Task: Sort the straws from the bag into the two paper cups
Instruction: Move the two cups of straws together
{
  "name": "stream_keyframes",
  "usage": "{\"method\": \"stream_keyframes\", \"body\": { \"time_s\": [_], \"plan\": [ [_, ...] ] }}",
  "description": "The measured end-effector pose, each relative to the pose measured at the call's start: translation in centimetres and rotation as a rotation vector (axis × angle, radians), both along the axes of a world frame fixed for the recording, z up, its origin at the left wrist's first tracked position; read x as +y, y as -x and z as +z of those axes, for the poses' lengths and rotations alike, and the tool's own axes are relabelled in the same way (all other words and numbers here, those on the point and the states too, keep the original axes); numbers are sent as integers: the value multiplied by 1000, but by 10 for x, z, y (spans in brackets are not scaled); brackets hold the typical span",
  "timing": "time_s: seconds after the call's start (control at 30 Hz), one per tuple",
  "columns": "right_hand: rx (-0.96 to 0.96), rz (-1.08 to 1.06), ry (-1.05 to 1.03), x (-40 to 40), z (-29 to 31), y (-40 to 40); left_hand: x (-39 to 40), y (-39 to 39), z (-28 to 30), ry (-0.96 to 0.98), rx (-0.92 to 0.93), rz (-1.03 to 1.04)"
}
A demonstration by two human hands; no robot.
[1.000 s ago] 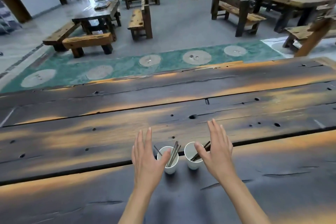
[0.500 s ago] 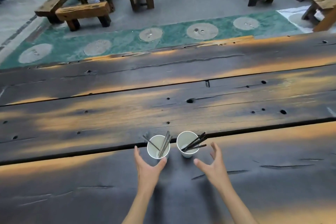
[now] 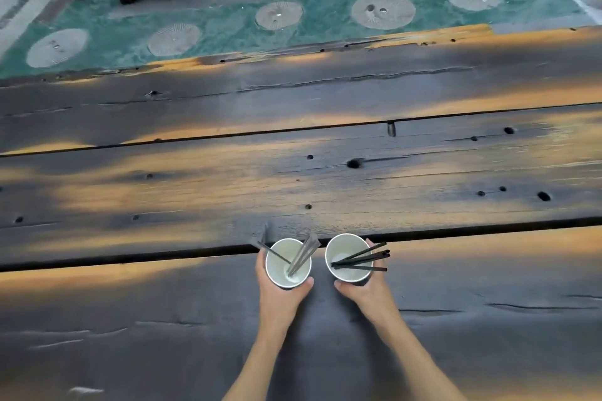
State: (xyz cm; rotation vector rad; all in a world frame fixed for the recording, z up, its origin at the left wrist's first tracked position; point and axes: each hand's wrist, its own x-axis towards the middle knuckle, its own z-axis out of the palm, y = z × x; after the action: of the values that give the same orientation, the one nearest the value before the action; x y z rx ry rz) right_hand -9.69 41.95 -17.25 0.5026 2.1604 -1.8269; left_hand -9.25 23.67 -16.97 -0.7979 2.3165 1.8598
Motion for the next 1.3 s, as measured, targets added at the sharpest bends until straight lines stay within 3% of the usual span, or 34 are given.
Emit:
{"method": "stream_keyframes", "body": {
  "time_s": [0.53,0.87,1.3],
  "plan": [
    [27,-66,-28,-9,-6,45,0,41,1,-35,63,39],
    [191,-92,7,-16,22,201,-32,202,7,-65,158,81],
    [297,-141,28,-33,0,391,-59,399,-9,-37,312,15]
  ]
}}
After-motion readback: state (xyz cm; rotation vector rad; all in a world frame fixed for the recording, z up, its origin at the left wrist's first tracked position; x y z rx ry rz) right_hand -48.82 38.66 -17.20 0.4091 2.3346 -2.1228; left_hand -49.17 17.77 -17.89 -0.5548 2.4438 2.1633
